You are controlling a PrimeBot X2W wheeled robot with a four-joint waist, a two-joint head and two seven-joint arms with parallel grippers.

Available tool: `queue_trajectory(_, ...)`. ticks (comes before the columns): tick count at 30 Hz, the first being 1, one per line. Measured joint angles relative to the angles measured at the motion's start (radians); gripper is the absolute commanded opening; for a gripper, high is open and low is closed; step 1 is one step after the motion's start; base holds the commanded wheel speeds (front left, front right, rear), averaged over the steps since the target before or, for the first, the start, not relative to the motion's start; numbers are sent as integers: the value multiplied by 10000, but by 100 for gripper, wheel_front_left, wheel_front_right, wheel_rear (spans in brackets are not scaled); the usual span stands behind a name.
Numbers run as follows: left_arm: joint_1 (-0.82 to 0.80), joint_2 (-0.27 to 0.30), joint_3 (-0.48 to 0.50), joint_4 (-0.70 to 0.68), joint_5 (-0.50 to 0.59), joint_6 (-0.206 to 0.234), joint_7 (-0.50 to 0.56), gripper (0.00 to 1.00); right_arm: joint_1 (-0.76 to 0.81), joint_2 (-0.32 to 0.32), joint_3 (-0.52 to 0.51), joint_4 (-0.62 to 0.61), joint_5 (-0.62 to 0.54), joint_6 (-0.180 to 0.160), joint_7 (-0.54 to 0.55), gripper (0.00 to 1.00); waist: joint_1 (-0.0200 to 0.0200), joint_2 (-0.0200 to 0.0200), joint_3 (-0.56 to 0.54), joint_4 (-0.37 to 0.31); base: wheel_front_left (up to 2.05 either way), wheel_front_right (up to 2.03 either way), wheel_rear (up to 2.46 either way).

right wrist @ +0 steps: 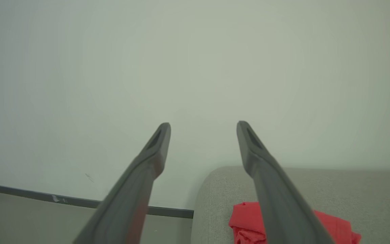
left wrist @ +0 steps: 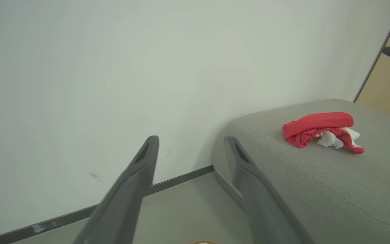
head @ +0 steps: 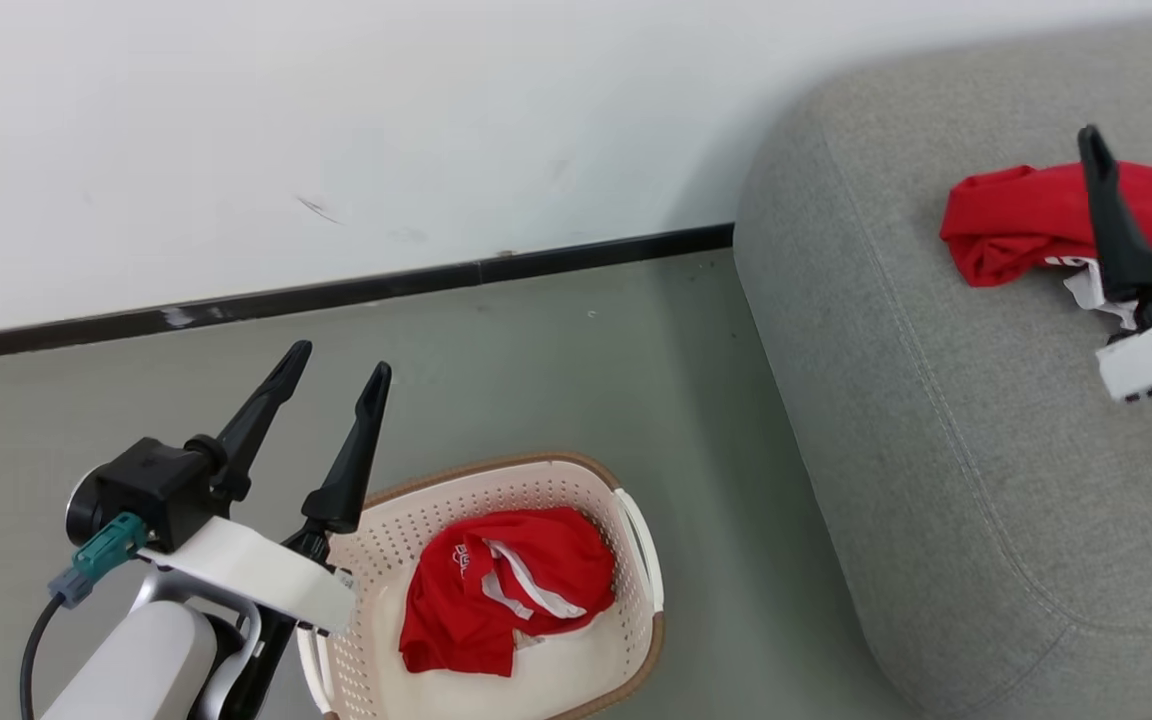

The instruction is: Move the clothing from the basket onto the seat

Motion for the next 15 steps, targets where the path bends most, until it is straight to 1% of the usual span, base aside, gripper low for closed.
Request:
queue_trajectory(10,702,-27,372,299,-107,353,-188,100,1235,422,25,-476,15,0,0,100,0,1,-565,485,0,0,0)
queue_trajectory(15,1139,-96,445,466,-270,437,-255,100,1832,838,21,-1016,100,0,0,100,0,0,-811,722,0,0,0)
